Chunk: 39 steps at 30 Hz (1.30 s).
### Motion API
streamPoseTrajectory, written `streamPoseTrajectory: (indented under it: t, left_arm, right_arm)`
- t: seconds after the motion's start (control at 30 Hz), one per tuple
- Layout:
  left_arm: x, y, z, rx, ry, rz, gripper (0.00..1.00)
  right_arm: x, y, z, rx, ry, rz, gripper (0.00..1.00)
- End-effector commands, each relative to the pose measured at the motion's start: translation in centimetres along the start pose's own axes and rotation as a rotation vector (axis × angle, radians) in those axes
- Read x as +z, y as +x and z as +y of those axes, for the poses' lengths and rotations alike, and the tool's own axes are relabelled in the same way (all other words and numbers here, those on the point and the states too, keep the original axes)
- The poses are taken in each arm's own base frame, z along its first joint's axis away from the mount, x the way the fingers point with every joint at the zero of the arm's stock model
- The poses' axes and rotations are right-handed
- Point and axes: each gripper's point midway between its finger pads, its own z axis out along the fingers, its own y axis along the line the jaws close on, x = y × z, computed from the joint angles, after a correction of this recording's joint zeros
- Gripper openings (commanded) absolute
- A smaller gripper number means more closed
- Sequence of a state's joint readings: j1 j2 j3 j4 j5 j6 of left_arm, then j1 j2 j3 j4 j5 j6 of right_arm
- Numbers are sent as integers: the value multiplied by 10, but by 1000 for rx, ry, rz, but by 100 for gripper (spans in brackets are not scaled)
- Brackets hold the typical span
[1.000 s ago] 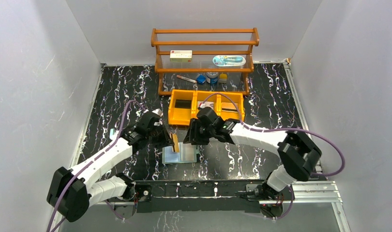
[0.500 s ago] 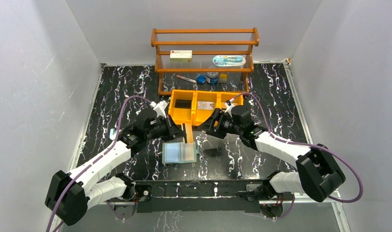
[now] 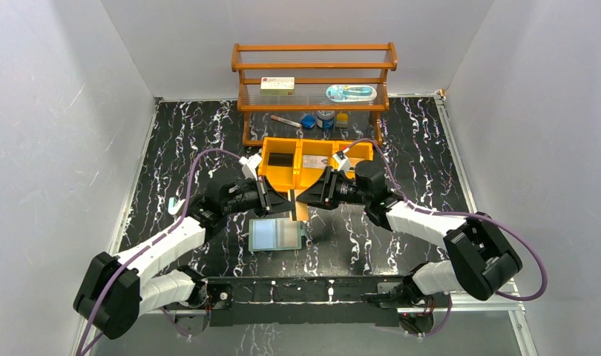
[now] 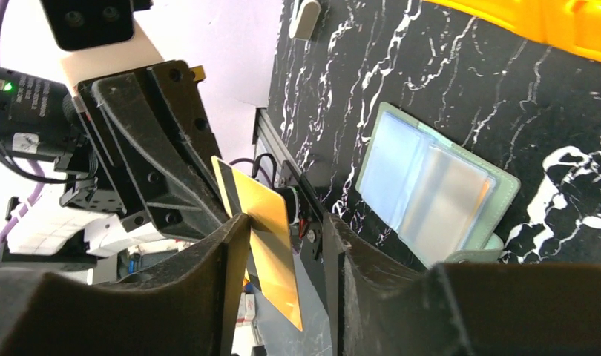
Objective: Take the credit cards out of the card holder
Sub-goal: Place the credit card in the storage box.
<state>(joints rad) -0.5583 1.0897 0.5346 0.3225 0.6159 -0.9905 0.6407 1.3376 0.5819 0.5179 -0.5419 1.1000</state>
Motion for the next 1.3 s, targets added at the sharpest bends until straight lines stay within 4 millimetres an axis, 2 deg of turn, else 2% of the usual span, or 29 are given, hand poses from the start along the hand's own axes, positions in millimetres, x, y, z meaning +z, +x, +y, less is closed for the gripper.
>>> streamPoseTrajectory:
  t: [0.0, 0.23, 0.4, 0.57, 0.7, 0.77, 0.93, 1.0, 1.07, 1.13, 1.27]
  left_arm:
    - [-4, -4, -15, 11, 61, -10, 0]
    - [-6, -4, -5, 2, 14, -31, 0]
    - [-7, -7, -3, 3, -8, -49, 0]
    - [-8, -9, 1, 0, -42, -53, 0]
    - [-9, -8, 6, -12, -69, -53, 0]
    - [-10, -8, 7, -13, -75, -51, 2]
    - [-14, -11, 13, 1, -139, -62, 34]
    - [-17, -13, 16, 15, -171, -70, 52]
    - [-20, -15, 20, 30, -211, -81, 65]
    - [-24, -17, 25, 39, -253, -92, 73]
    - [-31, -18, 34, 50, -319, -103, 80]
  right_arm:
    - [-1, -4, 36, -64, -147, 24, 45]
    - [-7, 5, 43, -85, -191, 61, 44]
    - [-11, 10, 42, -82, -193, 70, 40]
    - [-13, 11, 41, -85, -195, 63, 28]
    - [-14, 10, 45, -90, -205, 55, 14]
    - [-14, 9, 47, -95, -210, 53, 11]
    - [-15, 5, 43, -92, -183, 24, 6]
    - [-15, 2, 40, -92, -159, 5, 4]
    - [-14, -4, 35, -98, -111, -19, 3]
    - [-15, -9, 28, -124, -40, -41, 3]
    - [-25, -36, 14, -198, 167, -142, 2]
